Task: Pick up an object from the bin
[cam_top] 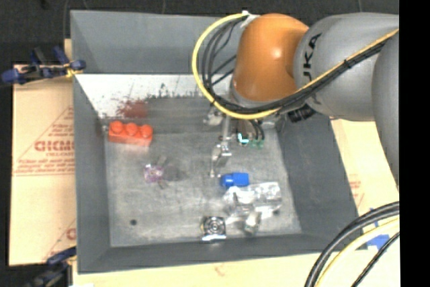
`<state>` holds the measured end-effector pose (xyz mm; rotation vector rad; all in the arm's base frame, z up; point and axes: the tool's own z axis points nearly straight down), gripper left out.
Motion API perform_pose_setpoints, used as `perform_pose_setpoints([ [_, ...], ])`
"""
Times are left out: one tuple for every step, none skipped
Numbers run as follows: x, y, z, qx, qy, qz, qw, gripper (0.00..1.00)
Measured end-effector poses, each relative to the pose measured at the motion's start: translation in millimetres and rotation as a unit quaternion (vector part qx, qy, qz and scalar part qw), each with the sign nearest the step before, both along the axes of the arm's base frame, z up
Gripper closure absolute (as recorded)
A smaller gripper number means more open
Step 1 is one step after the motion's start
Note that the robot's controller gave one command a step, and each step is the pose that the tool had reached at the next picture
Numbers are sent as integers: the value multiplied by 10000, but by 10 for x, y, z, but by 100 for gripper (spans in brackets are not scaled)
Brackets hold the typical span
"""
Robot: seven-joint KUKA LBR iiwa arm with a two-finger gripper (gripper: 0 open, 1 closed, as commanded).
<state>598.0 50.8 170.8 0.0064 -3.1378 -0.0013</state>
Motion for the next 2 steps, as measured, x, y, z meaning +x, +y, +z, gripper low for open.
perform_pose_setpoints([
  [-319, -417, -718, -5, 0, -832, 9965, 0],
  [-118, -198, -731, -7, -45, 176, 9998, 0],
])
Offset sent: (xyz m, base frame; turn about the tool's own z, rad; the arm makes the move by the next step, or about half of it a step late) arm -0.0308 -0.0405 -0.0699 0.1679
